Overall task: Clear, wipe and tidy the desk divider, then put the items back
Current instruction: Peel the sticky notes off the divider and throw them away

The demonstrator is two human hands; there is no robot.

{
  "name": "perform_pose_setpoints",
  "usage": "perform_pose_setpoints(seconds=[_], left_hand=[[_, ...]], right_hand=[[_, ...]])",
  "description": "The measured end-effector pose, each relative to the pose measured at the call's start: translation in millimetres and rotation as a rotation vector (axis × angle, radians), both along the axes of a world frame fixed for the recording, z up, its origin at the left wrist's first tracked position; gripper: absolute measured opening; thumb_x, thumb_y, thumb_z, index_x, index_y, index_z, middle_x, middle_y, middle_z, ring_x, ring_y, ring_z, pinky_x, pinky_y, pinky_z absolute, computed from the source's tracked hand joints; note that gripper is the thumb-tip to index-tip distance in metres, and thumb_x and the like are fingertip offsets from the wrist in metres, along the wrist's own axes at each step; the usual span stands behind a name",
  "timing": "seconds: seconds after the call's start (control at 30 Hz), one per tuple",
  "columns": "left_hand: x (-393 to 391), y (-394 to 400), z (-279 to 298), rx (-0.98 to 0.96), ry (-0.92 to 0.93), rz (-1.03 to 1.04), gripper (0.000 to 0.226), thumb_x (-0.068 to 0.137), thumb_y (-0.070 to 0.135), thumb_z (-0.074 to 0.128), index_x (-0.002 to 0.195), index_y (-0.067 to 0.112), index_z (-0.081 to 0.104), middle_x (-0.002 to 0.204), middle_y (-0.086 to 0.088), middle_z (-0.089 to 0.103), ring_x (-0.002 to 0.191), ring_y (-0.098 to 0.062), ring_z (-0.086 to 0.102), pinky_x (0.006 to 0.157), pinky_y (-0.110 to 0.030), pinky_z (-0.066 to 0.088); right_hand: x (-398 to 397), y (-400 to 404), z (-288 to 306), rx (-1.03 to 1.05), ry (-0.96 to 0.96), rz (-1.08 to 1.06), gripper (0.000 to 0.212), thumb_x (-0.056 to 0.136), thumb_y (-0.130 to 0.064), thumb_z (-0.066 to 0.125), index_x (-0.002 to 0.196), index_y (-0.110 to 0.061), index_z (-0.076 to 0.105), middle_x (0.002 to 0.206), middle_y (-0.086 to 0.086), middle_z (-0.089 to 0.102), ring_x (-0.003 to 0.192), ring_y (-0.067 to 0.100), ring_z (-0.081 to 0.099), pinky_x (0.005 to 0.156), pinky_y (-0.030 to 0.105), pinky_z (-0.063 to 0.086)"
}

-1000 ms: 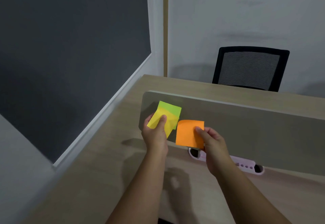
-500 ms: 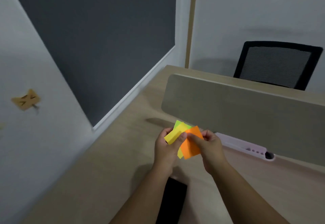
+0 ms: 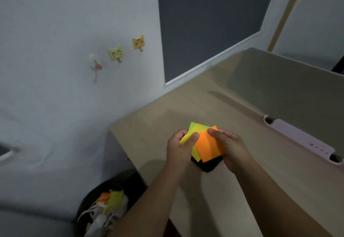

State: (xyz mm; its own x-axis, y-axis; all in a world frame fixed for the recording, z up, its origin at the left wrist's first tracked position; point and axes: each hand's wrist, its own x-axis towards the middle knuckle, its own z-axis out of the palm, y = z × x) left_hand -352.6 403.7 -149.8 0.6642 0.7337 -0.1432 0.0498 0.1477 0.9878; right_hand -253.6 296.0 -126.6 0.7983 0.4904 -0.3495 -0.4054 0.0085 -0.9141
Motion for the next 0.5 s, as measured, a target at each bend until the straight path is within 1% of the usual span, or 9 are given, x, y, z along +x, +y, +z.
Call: perform_pose_setpoints(seconds=[0.1,0.17,0.2,0.27,0.3,0.37,0.43,0.5], left_hand=[[-54.4,10.3,-10.2,0.034,0.022,0.087,0.007,0.085,0.024,0.074,0.083,0.021,0.068,0.074,0.006,0.067,0.064,-0.006,0.061,0.059,-0.026,0.052],[-88.6,19.5,-17.9,0.019,0.048,0.172,0.008,0.086,0.022,0.073,0.082,0.022,0.067,0.075,0.006,0.067,0.065,-0.005,0.061,0.061,-0.026,0.052],[-110.4,26.6,-23.0,-0.006,0.068,0.247,0.008,0.086,0.021,0.073,0.082,0.022,0.066,0.076,0.004,0.067,0.066,-0.007,0.062,0.062,-0.028,0.052],[-148.3,38.8,-34.0,-0.022,0.137,0.375,0.01,0.086,0.025,0.073,0.082,0.026,0.064,0.081,0.002,0.069,0.073,-0.014,0.065,0.068,-0.037,0.055],[-170.0,46.6,-43.0,-0.026,0.183,0.439,0.011,0.086,0.027,0.072,0.081,0.029,0.063,0.083,0.002,0.069,0.077,-0.018,0.066,0.071,-0.04,0.056],[-209.4,60.1,-67.0,-0.08,0.252,0.551,0.012,0.085,0.028,0.072,0.082,0.032,0.061,0.089,-0.001,0.069,0.085,-0.024,0.067,0.074,-0.045,0.056],[-247.8,72.5,-95.4,-0.162,0.34,0.633,0.013,0.083,0.032,0.072,0.087,0.035,0.06,0.098,-0.005,0.067,0.091,-0.028,0.066,0.076,-0.049,0.057],[-278.2,84.7,-124.5,-0.258,0.383,0.682,0.019,0.082,0.03,0.073,0.093,0.037,0.059,0.109,-0.007,0.065,0.098,-0.028,0.064,0.084,-0.052,0.057]], right_hand=[[-40.3,22.6,-12.4,-0.025,0.056,0.093,0.013,0.078,-0.017,0.073,0.087,-0.008,0.068,0.087,0.01,0.065,0.081,0.026,0.058,0.065,0.033,0.048],[-67.1,40.7,-21.1,-0.049,0.102,0.161,0.023,0.079,-0.018,0.074,0.097,-0.007,0.065,0.096,0.009,0.065,0.088,0.025,0.06,0.069,0.037,0.051],[-84.9,54.7,-28.1,-0.073,0.119,0.231,0.026,0.079,-0.018,0.074,0.1,-0.006,0.064,0.101,0.01,0.064,0.092,0.027,0.061,0.073,0.04,0.052],[-118.4,76.9,-42.6,-0.107,0.132,0.37,0.021,0.082,-0.013,0.071,0.1,-0.004,0.065,0.103,0.014,0.067,0.092,0.028,0.063,0.075,0.041,0.053],[-138.2,90.3,-52.9,-0.129,0.133,0.451,0.023,0.083,-0.01,0.068,0.103,0.0,0.065,0.103,0.016,0.068,0.09,0.028,0.064,0.074,0.04,0.054],[-175.9,112.6,-78.6,-0.207,0.123,0.569,0.033,0.083,-0.002,0.066,0.115,0.006,0.063,0.105,0.021,0.069,0.088,0.03,0.065,0.075,0.04,0.055],[-213.0,136.4,-109.4,-0.282,0.112,0.656,0.042,0.08,0.001,0.067,0.122,0.001,0.06,0.113,0.022,0.066,0.095,0.033,0.065,0.078,0.044,0.056],[-242.3,159.4,-138.0,-0.357,0.123,0.678,0.05,0.078,0.001,0.069,0.126,-0.009,0.056,0.121,0.02,0.062,0.102,0.034,0.062,0.079,0.045,0.056]])
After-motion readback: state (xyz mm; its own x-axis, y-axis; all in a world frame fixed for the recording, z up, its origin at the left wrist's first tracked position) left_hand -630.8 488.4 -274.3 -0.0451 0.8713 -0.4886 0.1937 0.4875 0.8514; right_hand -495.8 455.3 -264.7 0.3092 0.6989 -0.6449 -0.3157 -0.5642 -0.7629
